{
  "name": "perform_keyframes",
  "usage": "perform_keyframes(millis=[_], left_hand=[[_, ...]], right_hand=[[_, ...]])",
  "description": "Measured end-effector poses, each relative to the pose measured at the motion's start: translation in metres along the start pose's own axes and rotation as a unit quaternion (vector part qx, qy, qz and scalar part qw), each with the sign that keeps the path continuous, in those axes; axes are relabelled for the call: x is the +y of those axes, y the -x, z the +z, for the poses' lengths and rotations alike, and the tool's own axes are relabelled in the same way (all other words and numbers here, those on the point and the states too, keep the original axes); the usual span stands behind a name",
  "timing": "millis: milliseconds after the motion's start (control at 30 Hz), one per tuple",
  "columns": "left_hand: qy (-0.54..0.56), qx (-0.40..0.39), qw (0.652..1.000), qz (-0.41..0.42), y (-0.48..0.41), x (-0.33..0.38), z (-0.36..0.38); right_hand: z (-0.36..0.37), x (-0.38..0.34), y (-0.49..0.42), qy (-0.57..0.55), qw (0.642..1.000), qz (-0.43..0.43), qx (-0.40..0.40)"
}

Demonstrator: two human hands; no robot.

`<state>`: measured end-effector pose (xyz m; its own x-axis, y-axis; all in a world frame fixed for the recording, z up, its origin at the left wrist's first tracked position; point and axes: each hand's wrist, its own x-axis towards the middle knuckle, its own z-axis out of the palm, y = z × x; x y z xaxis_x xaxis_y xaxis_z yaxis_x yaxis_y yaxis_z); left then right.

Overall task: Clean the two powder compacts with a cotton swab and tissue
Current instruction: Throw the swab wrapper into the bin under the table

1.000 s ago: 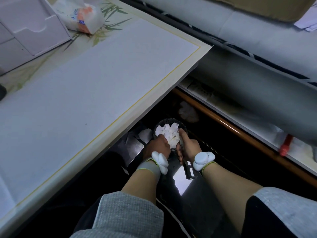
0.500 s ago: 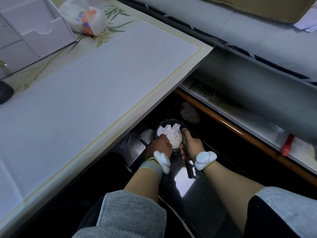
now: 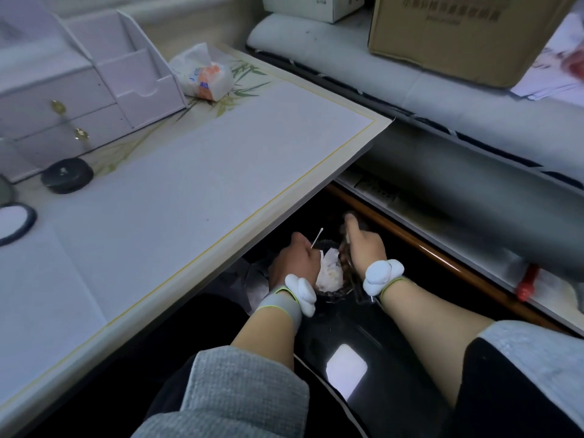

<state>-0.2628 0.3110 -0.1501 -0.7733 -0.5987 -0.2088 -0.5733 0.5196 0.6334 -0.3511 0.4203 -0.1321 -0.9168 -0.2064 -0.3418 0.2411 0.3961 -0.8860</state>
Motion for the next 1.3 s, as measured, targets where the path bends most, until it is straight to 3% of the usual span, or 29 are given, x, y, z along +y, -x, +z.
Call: perform_keyframes(millis=[233,467,600,867,1100,1300], left_hand=[[0.031,0.046,0.994,0.093,0.036,0.017,-0.024],[0.156,0.188,0.963,0.113,0.064,0.048,-0.064],[0.254,0.24,0.934,0.073,0.062,0.054,-0.116],[0.204,0.33,0.922,-0.01,0.067,-0.013,-0.208],[0.243,0.457,0.848,-0.111,0.095,-0.097,-0.278],[0.218,0.514,0.814,-0.156,0.106,-0.157,-0.322]], right_hand=[[-0.014,-0.051,0.03,-0.053,0.996,-0.069,0.012],[-0.012,-0.124,0.058,-0.091,0.983,-0.157,0.01],[0.007,-0.16,0.08,-0.109,0.975,-0.188,-0.033],[0.086,-0.209,0.128,-0.111,0.956,-0.216,-0.167],[0.192,-0.232,0.184,-0.099,0.922,-0.256,-0.272],[0.274,-0.245,0.217,-0.085,0.89,-0.308,-0.326]])
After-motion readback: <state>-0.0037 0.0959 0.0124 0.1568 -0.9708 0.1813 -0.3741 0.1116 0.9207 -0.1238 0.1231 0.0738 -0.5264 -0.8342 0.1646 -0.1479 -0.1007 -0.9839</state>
